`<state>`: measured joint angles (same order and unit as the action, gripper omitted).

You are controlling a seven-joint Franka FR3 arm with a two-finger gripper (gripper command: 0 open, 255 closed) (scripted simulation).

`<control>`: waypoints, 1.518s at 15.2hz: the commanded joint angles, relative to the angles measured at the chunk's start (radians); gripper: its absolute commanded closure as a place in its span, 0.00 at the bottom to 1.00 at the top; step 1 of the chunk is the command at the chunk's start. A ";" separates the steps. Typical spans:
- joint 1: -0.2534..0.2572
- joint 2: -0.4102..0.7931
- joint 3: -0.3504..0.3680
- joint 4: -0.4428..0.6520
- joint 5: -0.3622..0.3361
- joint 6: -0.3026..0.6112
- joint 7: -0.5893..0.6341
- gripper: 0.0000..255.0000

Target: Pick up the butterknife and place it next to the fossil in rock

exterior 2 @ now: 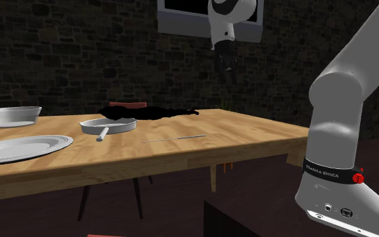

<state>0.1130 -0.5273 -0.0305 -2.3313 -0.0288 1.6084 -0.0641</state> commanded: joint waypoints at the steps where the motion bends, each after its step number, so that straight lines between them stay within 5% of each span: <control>1: 0.031 0.063 0.008 0.014 0.004 0.043 -0.057 0.00; 20: 0.283 0.524 0.185 0.153 0.016 0.325 -0.502 0.00; 23: 0.290 0.542 0.193 0.135 0.014 0.360 -0.514 0.00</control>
<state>0.4006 0.0095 0.1600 -2.1886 -0.0145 1.9556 -0.5739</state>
